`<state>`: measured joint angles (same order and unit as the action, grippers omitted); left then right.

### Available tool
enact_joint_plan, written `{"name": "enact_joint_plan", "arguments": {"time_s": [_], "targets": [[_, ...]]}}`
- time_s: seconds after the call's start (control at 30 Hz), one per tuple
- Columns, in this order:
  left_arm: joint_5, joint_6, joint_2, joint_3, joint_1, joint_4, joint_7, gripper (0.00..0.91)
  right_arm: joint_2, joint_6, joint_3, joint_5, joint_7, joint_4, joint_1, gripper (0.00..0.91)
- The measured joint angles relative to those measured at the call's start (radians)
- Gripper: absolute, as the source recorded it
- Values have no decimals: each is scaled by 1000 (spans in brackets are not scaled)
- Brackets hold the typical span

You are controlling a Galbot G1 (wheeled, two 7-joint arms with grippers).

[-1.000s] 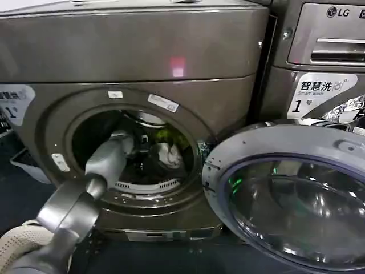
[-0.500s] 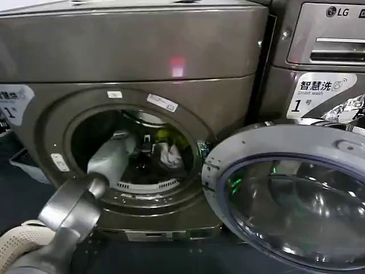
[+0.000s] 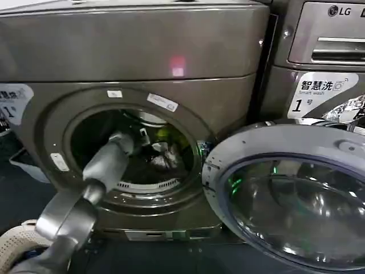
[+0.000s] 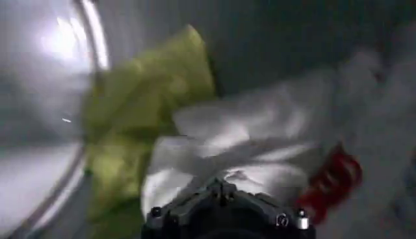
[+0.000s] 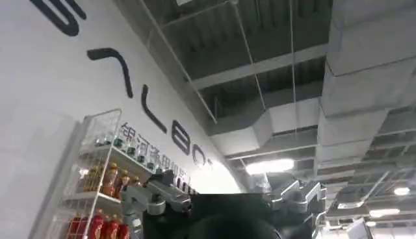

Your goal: Grasp the clothes from the dryer.

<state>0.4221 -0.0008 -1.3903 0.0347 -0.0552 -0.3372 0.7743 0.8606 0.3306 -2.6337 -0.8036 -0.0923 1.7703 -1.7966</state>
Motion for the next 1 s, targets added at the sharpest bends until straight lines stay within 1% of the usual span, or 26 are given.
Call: {"name": "enact_joint_plan", "arguments": {"time_s": [0.23, 0.43, 0.73, 0.87, 1.0], "targets": [[-303, 23, -3, -107, 113, -170, -215, 0, -7, -6, 9, 0, 1, 6, 8, 907], [-483, -4, -15, -205, 213, -337, -421, 0, -7, -19, 16, 0, 0, 6, 13, 907], [-593, -117, -36, -333, 368, -571, -692, 0, -6, -46, 14, -3, -11, 8, 10, 907], [-601, -152, -35, -361, 447, -686, -761, 0, -5, -51, 11, -2, -14, 10, 12, 907], [-594, -166, -34, -374, 513, -785, -805, 0, -2, -59, 10, -5, -9, 6, 5, 907]]}}
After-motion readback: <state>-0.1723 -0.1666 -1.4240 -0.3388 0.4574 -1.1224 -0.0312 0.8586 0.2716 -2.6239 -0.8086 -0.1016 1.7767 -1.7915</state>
